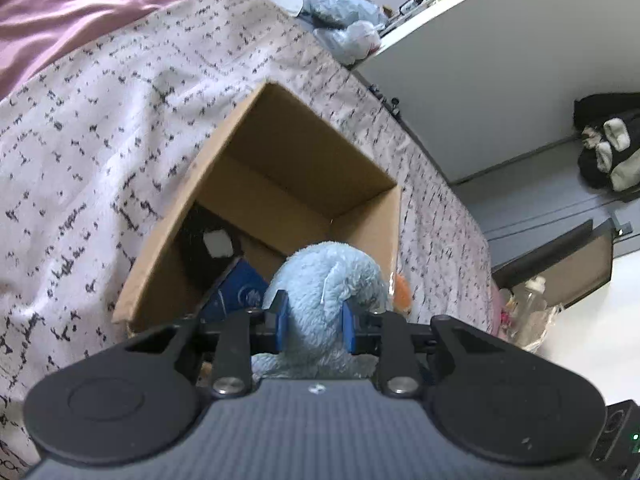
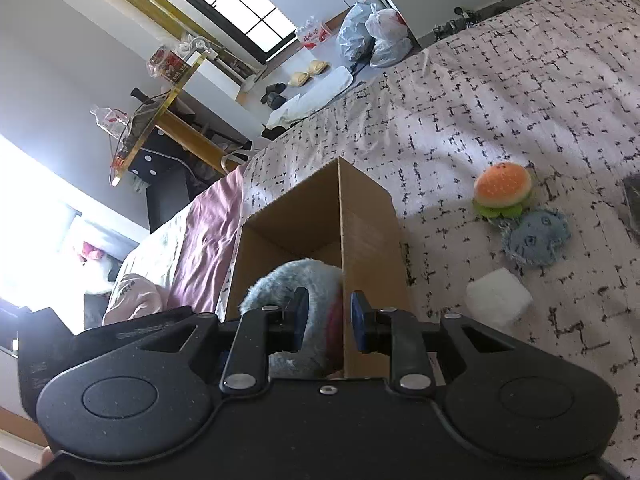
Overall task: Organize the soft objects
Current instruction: 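Lower the plush toy into the box and open the left gripper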
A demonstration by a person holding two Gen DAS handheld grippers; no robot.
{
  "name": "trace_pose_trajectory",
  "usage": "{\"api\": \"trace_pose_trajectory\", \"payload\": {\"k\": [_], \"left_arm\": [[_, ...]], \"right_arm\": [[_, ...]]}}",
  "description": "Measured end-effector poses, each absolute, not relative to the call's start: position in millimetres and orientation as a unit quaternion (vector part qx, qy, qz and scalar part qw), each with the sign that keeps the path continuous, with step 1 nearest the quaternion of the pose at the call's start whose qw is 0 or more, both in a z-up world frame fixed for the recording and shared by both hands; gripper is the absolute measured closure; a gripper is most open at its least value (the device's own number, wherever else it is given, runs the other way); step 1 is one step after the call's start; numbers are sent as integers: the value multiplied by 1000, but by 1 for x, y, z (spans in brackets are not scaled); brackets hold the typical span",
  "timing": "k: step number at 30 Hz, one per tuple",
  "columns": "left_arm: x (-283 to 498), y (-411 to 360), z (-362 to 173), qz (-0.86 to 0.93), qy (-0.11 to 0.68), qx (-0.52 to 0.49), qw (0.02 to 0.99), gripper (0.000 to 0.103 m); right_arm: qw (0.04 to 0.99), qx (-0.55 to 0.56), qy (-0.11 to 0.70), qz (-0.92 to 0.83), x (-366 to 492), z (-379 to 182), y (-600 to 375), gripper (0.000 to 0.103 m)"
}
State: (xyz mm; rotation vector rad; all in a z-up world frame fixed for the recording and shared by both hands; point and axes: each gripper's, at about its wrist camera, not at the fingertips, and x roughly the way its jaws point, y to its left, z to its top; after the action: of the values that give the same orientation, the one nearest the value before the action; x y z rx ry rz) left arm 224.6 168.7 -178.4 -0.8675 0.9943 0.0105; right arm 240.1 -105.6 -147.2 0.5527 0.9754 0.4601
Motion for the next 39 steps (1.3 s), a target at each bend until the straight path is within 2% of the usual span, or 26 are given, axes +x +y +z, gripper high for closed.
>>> {"api": "trace_pose_trajectory", "payload": {"k": [6,9,10,13,17,19,21,28,36,39], "left_arm": [[233,152,-185,0,483,-370,794,75],[240,145,-180,12,497,-334,801,71],[240,143,-177,13,495,-327,805,68],[239,140,-167,7,483,-320,815,49],[236,135,-146,2,464,-294,836,41],[232,131,-137,2,461,-280,842,35],[230,126,-130,8,459,-270,846,32],[213,102,-117,12,466,-226,855,32],[208,72,-108,-2,478,-196,856,31],[208,60,-107,-6,480,-187,857,16]], "right_arm": [[822,257,463,211,234,-146,-119,78],[821,259,465,205,232,-147,-126,78],[821,259,465,204,231,-147,-129,78],[822,262,464,200,229,-147,-137,75],[822,266,463,196,226,-146,-148,71],[823,266,463,197,224,-145,-152,66],[826,263,459,196,222,-141,-159,52],[833,252,445,209,217,-130,-180,50],[852,214,431,205,209,-122,-208,33],[859,208,420,205,206,-121,-218,23]]}}
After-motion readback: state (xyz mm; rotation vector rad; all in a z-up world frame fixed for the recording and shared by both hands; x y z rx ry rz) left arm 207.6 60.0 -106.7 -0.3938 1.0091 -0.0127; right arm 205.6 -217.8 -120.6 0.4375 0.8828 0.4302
